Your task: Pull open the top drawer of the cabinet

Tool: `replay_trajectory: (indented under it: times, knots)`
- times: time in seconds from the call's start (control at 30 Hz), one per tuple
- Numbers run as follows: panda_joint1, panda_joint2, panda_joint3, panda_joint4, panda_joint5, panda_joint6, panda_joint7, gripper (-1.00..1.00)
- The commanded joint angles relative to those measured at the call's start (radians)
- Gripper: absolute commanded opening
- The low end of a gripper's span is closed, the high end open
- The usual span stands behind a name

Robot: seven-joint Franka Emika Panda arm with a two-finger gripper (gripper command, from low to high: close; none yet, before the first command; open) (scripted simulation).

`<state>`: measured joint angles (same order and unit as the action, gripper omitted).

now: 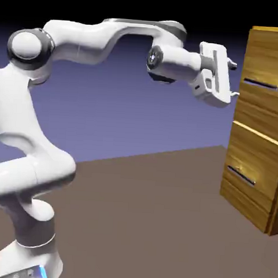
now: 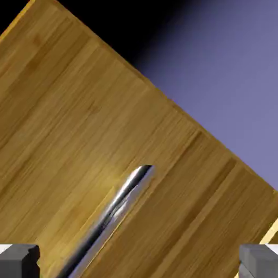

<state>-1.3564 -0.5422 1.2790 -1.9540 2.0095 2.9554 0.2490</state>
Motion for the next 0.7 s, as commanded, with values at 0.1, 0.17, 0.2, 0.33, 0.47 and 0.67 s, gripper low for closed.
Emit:
replay_trajectory:
  times: [0.1, 0.17, 0.2, 0.33, 0.47, 0.67]
  knots:
    - [-0.119, 0.002, 0.111, 0.074, 0.174, -0.007, -0.043, 0.00]
    - [-0.178, 0.004, 0.166, 0.111, 0.261, -0.011, -0.064, 0.00]
    - [-0.207, 0.004, 0.194, 0.130, 0.304, -0.012, -0.075, 0.00]
    - [-0.326, 0.007, 0.305, 0.204, 0.478, -0.019, -0.117, 0.00]
    - [-0.444, 0.009, 0.415, 0.278, 0.652, -0.027, -0.160, 0.00]
    - [-0.585, -0.005, 0.541, 0.375, 0.791, -0.026, -0.173, 0.00]
